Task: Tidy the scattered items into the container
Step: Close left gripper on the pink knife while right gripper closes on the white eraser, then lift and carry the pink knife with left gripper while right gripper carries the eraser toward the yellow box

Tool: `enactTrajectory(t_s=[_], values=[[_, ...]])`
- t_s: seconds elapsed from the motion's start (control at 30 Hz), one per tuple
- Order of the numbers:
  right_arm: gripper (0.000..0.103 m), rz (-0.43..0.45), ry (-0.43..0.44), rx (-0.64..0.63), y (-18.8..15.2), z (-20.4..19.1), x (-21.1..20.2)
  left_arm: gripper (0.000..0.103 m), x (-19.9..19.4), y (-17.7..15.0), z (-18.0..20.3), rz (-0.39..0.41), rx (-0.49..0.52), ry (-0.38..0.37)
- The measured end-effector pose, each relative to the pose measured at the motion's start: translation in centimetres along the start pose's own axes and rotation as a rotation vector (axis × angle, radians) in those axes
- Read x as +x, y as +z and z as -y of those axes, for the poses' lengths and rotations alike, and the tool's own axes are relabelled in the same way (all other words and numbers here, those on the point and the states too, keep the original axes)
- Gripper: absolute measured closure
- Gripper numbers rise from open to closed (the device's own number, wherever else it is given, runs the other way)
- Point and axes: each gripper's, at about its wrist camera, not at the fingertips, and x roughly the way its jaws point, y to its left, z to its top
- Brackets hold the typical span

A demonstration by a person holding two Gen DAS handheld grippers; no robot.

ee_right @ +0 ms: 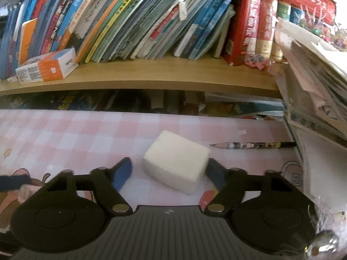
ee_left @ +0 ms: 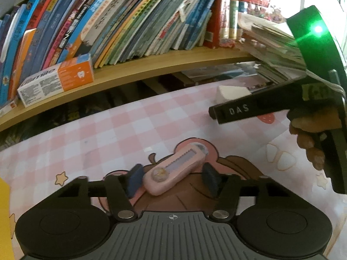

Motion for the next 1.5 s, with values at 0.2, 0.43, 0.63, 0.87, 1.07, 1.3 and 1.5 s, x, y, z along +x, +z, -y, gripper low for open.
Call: enactTrajectory(t_s=[0.2, 0.43, 0.63, 0.87, 1.07, 1.3, 1.5], values=[[0.053, -0.011, 0.023, 0.007, 0.0, 0.7, -0.6, 0.075, -0.4, 0.0, 0.6, -0.006, 0.02, -0.014], [0.057, -0.017, 0.047, 0.027, -0.4, 0.6, -1.7, 0.078, -1.1, -0.1, 0.5, -0.024, 0.004, -0.022], [0.057, -0.019, 0.063, 0.046, -0.7, 0.5, -2.8, 0.078, -2.5, 0.2, 0.4, 0.004, -0.01, -0.023], [0.058, -0.008, 0.096, 0.051, -0.5, -0.1, -4.6, 0.079, -4.6, 0.5, 0.6, 0.032, -0.018, -0.027], [0.058, -0.005, 0.132, 0.053, -1.2, -0.7, -7.0, 0.079, -6.7, 0.3, 0.6, 0.049, -0.038, -0.037], [0.059, -0.009, 0.17, 0.05, -2.8, -1.5, -10.0, 0.079, -8.8, -0.8, 0.8, 0.05, -0.041, -0.046], [0.059, -0.034, 0.169, 0.038, -4.6, -1.7, -12.3, 0.079, -11.4, -2.0, 0.7, 0.056, -0.061, -0.049]])
